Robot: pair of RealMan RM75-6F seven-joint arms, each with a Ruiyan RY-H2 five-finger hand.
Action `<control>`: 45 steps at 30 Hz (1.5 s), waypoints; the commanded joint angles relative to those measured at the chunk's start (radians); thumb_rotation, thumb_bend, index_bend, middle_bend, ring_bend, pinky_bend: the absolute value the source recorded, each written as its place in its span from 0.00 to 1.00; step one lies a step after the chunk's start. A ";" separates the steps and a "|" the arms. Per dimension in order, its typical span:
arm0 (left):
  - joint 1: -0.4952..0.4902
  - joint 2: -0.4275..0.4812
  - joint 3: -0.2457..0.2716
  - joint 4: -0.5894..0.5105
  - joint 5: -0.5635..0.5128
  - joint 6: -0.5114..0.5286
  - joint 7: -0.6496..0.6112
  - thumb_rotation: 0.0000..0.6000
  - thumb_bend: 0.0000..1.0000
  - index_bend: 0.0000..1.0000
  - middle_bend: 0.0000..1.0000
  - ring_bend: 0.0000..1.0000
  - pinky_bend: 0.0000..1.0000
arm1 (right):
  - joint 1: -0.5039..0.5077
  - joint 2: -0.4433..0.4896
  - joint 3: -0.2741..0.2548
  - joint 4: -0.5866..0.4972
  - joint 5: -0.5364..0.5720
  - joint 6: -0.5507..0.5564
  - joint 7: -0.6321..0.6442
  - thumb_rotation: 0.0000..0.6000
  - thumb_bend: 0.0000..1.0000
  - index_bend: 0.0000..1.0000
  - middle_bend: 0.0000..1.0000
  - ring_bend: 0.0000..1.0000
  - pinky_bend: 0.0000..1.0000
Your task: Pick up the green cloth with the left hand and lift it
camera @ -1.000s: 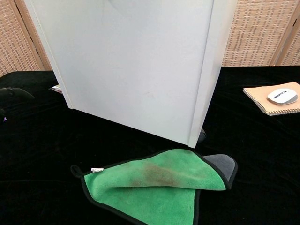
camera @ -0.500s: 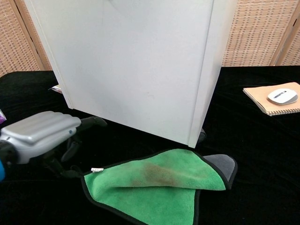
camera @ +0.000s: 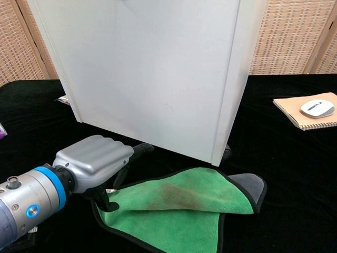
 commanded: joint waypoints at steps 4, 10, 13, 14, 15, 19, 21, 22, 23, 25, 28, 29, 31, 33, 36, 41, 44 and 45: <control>-0.020 0.004 0.021 0.001 -0.013 0.024 0.004 1.00 0.20 0.00 0.26 0.22 0.27 | 0.000 -0.002 -0.002 -0.003 -0.002 -0.001 -0.006 1.00 0.08 0.00 0.00 0.00 0.00; -0.045 -0.014 0.033 0.019 -0.045 0.028 0.013 1.00 0.20 0.00 0.18 0.19 0.23 | -0.001 -0.004 0.000 -0.001 -0.001 0.002 -0.007 1.00 0.08 0.00 0.00 0.00 0.00; -0.058 -0.029 0.035 0.033 -0.067 0.030 0.020 1.00 0.20 0.00 0.18 0.19 0.23 | 0.000 -0.004 0.000 0.000 -0.001 -0.001 -0.004 1.00 0.08 0.00 0.00 0.00 0.00; -0.062 -0.034 0.035 0.038 -0.074 0.031 0.022 1.00 0.20 0.00 0.18 0.19 0.23 | 0.000 -0.004 0.000 0.000 -0.001 -0.001 -0.003 1.00 0.08 0.00 0.00 0.00 0.00; -0.066 -0.040 0.036 0.043 -0.080 0.031 0.025 1.00 0.20 0.00 0.18 0.19 0.23 | 0.000 -0.004 0.000 0.001 -0.002 -0.001 -0.002 1.00 0.08 0.00 0.00 0.00 0.00; -0.082 -0.064 0.039 0.064 -0.099 0.035 0.034 1.00 0.20 0.00 0.18 0.19 0.23 | 0.001 -0.003 -0.001 0.000 -0.003 -0.002 0.000 1.00 0.08 0.00 0.00 0.00 0.00; -0.091 -0.077 0.041 0.078 -0.106 0.037 0.040 1.00 0.20 0.01 0.18 0.19 0.23 | 0.000 -0.003 -0.001 0.001 -0.004 -0.001 0.001 1.00 0.08 0.00 0.00 0.00 0.00; -0.095 -0.084 0.041 0.087 -0.109 0.037 0.044 1.00 0.20 0.01 0.18 0.19 0.23 | 0.000 -0.004 -0.001 0.001 -0.004 -0.002 0.001 1.00 0.08 0.00 0.00 0.00 0.00; -0.101 -0.094 0.042 0.099 -0.114 0.038 0.049 1.00 0.20 0.03 0.18 0.19 0.23 | 0.000 -0.004 -0.001 0.001 -0.005 -0.002 0.001 1.00 0.08 0.00 0.00 0.00 0.00; -0.111 -0.107 0.045 0.121 -0.113 0.038 0.054 1.00 0.21 0.07 0.19 0.19 0.23 | 0.000 -0.003 -0.002 0.000 -0.006 -0.001 0.002 1.00 0.08 0.00 0.00 0.00 0.00; -0.117 -0.122 0.055 0.144 -0.093 0.045 0.050 1.00 0.29 0.25 0.25 0.23 0.24 | -0.001 -0.003 -0.001 0.001 -0.006 0.002 0.003 1.00 0.08 0.00 0.00 0.00 0.00; -0.117 -0.126 0.063 0.153 -0.067 0.055 0.040 1.00 0.35 0.32 0.29 0.25 0.24 | -0.001 -0.003 -0.001 0.002 -0.005 0.001 0.003 1.00 0.08 0.00 0.00 0.00 0.00; -0.113 -0.127 0.079 0.166 -0.009 0.075 0.012 1.00 0.47 0.45 0.35 0.30 0.26 | 0.000 -0.003 0.000 0.002 -0.003 0.000 0.004 1.00 0.08 0.00 0.00 0.00 0.00; -0.108 -0.121 0.096 0.175 0.048 0.095 -0.014 1.00 0.60 0.56 0.41 0.34 0.27 | 0.000 -0.003 0.000 0.002 -0.004 0.000 0.002 1.00 0.08 0.00 0.00 0.00 0.00; -0.098 -0.092 0.115 0.168 0.121 0.122 -0.050 1.00 0.69 0.62 0.43 0.36 0.27 | -0.001 -0.004 0.000 0.002 -0.004 0.001 0.001 1.00 0.08 0.00 0.00 0.00 0.00; -0.084 0.007 0.140 0.123 0.248 0.171 -0.107 1.00 0.75 0.65 0.44 0.36 0.27 | -0.001 -0.004 0.000 0.002 -0.002 0.001 0.000 1.00 0.08 0.00 0.00 0.00 0.00; -0.080 0.080 0.156 0.100 0.339 0.199 -0.154 1.00 0.77 0.65 0.44 0.36 0.27 | 0.000 -0.004 0.001 0.003 0.000 -0.001 -0.002 1.00 0.08 0.00 0.00 0.00 0.00; -0.079 0.106 0.160 0.093 0.372 0.209 -0.173 1.00 0.76 0.65 0.44 0.36 0.27 | 0.000 -0.005 0.001 0.003 0.001 -0.002 -0.003 1.00 0.08 0.00 0.00 0.00 0.00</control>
